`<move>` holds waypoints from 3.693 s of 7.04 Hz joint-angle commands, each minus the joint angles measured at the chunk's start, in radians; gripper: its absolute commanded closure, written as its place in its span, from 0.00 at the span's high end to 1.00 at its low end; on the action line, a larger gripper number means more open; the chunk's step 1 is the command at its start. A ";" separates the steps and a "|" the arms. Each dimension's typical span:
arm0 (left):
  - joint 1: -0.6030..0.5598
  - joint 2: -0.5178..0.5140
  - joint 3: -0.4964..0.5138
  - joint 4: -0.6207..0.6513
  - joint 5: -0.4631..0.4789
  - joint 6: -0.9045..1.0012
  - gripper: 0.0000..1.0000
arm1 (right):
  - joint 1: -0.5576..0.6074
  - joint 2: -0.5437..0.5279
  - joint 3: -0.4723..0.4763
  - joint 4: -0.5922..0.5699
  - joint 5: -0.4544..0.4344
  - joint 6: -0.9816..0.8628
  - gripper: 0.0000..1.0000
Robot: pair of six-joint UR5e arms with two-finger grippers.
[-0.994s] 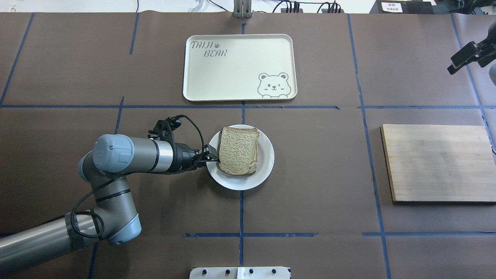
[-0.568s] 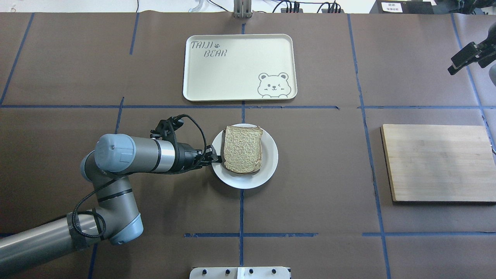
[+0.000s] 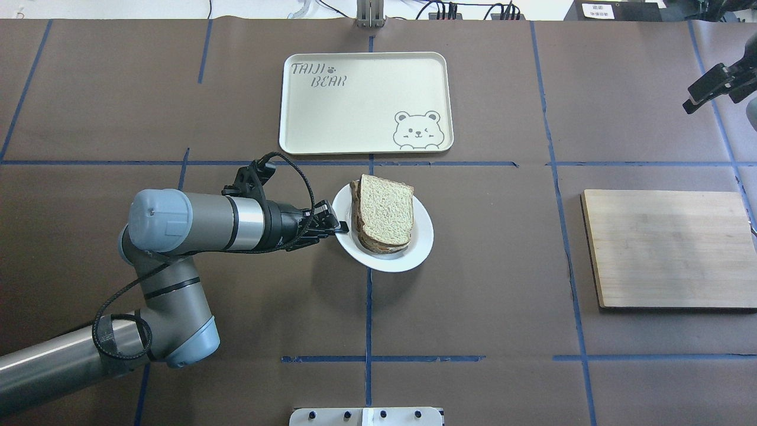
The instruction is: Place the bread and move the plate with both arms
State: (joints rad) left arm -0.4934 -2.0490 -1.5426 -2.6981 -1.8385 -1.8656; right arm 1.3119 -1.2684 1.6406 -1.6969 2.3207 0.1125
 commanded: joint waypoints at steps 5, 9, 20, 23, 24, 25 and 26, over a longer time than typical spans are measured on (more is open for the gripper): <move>-0.016 -0.150 0.131 -0.078 0.306 -0.318 0.00 | 0.001 -0.005 0.004 0.003 0.029 0.018 1.00; -0.099 -0.278 0.456 -0.071 0.458 -0.506 0.00 | 0.081 -0.055 0.018 0.005 0.028 -0.002 1.00; -0.272 -0.125 -0.051 0.679 0.111 0.040 1.00 | 0.133 -0.212 0.100 0.003 0.029 -0.058 1.00; -0.403 0.035 -0.305 1.067 -0.061 0.580 1.00 | 0.211 -0.333 0.105 0.003 0.067 -0.184 1.00; -0.481 0.067 -0.307 1.151 -0.179 0.753 1.00 | 0.236 -0.370 0.110 0.005 0.074 -0.207 1.00; -0.563 0.114 -0.307 1.188 -0.258 0.945 1.00 | 0.251 -0.379 0.108 0.003 0.072 -0.211 1.00; -0.639 0.183 -0.301 1.192 -0.328 1.123 1.00 | 0.257 -0.394 0.123 0.003 0.072 -0.203 1.00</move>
State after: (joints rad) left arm -1.0336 -1.9415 -1.8453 -1.5374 -2.0672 -0.9743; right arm 1.5552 -1.6420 1.7526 -1.6931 2.3917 -0.0902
